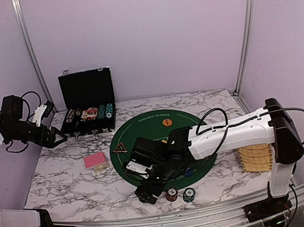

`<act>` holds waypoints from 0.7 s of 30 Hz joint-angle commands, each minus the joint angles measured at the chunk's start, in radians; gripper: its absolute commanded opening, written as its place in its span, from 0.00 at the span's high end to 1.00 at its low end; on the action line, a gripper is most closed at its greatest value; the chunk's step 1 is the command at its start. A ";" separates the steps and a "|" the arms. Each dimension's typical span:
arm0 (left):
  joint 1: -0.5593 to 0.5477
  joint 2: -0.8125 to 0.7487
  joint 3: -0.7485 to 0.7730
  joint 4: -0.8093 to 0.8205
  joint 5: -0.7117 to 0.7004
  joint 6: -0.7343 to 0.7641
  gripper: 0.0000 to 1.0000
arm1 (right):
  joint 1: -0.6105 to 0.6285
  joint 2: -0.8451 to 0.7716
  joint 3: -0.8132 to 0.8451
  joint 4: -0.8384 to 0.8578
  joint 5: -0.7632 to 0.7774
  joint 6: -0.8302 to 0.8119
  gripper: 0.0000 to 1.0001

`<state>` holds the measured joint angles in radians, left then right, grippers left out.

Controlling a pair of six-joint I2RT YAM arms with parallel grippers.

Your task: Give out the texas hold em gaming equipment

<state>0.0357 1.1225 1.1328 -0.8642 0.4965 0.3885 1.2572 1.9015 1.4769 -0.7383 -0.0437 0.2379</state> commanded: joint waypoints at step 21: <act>-0.008 -0.013 0.051 -0.039 -0.004 0.007 0.01 | 0.005 0.117 0.118 -0.014 0.008 -0.050 0.15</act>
<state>0.0311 1.1225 1.1538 -0.8696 0.4961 0.3862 1.2583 2.0071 1.5433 -0.7570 -0.0586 0.1970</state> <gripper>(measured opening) 0.989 0.865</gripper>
